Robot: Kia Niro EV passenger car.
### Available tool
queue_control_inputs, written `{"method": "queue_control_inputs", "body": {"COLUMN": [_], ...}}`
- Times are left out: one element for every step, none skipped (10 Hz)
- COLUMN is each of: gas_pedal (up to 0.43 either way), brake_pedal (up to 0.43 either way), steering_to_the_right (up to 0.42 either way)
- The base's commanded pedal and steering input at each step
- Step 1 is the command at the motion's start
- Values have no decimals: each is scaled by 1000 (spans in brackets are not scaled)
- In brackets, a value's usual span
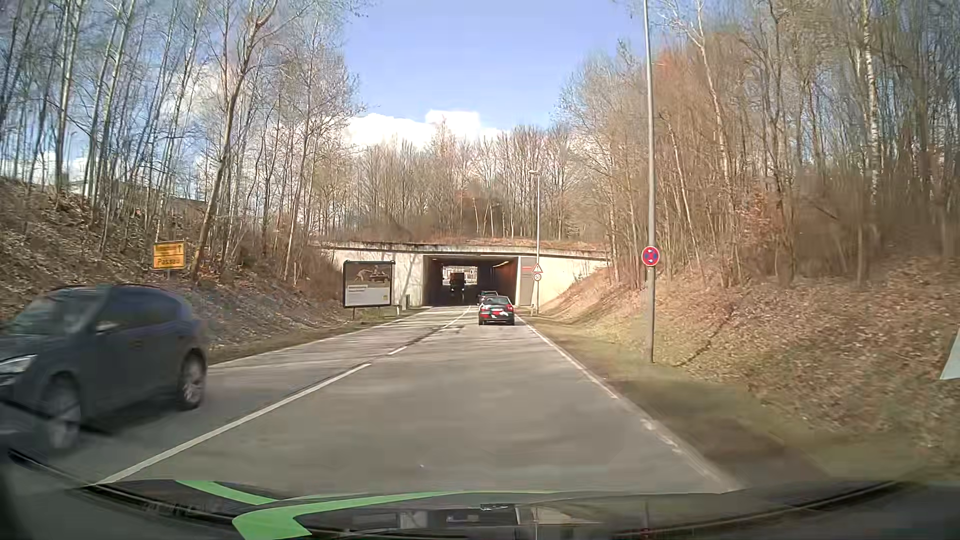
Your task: Follow the waypoints while adhering to traffic rules and regulations
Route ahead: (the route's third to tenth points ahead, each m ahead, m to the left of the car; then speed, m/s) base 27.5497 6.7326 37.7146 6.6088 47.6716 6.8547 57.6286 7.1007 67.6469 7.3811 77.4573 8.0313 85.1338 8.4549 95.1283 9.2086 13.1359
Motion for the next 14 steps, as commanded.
{"method": "queue_control_inputs", "body": {"gas_pedal": [0,0,0,0,0,0,8,20,20,20,20,20,20,20], "brake_pedal": [0,0,0,0,0,0,0,0,0,0,0,0,0,0], "steering_to_the_right": [-2,-2,-2,-3,-2,-2,-2,-2,-1,0,0,0,0,0]}}
